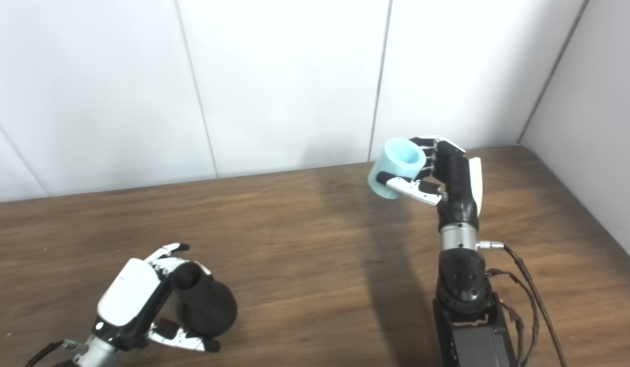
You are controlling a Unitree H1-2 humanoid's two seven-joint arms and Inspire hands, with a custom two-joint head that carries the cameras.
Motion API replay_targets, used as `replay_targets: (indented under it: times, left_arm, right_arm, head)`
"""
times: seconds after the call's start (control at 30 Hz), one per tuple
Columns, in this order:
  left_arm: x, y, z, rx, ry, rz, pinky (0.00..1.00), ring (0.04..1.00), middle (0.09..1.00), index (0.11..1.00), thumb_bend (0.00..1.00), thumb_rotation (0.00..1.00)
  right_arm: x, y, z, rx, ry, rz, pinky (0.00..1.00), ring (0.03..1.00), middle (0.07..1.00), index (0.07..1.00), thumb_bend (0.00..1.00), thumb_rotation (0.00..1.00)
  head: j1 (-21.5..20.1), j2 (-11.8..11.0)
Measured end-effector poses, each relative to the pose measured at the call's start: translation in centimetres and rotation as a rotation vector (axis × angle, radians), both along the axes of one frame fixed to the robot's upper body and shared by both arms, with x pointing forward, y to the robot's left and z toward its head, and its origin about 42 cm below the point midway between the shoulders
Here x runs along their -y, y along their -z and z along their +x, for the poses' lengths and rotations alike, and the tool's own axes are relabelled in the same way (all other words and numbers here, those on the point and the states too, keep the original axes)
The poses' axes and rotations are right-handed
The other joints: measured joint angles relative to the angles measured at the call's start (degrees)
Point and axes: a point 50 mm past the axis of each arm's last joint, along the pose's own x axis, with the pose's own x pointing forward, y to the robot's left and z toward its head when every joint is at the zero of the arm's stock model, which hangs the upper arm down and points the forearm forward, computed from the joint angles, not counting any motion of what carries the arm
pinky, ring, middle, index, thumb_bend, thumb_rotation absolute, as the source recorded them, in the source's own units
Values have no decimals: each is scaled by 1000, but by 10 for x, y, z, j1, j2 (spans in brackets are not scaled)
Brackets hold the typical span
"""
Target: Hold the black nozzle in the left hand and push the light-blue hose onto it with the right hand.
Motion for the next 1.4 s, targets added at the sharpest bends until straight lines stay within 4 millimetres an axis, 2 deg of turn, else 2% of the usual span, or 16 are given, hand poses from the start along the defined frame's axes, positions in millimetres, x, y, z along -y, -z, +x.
replay_targets:
  times: [0.2, 0.37, 0.53, 0.67, 0.8, 1.07, 1.17, 1.4]
  left_arm:
    - [16, 1, 0, -3, -4, 4, 816, 464, 481, 482, 524, 0]
    - [34, 0, 1, -6, 11, -4, 798, 455, 476, 487, 524, 0]
    - [41, 0, 1, -3, 12, 4, 817, 458, 470, 492, 524, 0]
    - [44, 1, 1, -2, 13, 15, 812, 457, 470, 493, 523, 0]
    - [46, 1, 2, -7, 18, 20, 820, 460, 469, 495, 523, 0]
    - [46, 3, 4, -36, 0, 42, 823, 468, 471, 494, 523, 0]
    - [46, 3, 4, -43, 0, 41, 822, 469, 470, 495, 523, 0]
    - [46, 4, 5, -52, 0, 48, 822, 474, 469, 497, 523, 0]
  right_arm:
    - [-22, -24, -10, 38, -120, -21, 303, 380, 462, 509, 524, 0]
    - [-37, -25, -13, 36, -221, -52, 300, 372, 458, 517, 523, 0]
    - [-41, -25, -15, 64, -287, -45, 312, 378, 454, 526, 522, 0]
    - [-48, -21, -17, 61, -354, -51, 322, 382, 454, 521, 523, 0]
    - [-60, -24, -20, 77, -402, -55, 325, 382, 455, 519, 522, 0]
    - [-90, -48, -36, 137, -491, -70, 315, 378, 461, 510, 521, 0]
    - [-100, -54, -36, 143, -518, -65, 315, 376, 459, 512, 521, 0]
    - [-110, -62, -41, 143, -555, -62, 317, 375, 457, 513, 521, 0]
  head:
    - [32, 2]
    - [53, 2]
    - [63, 4]
    - [63, 4]
    - [61, 4]
    - [56, 7]
    - [55, 8]
    - [53, 11]
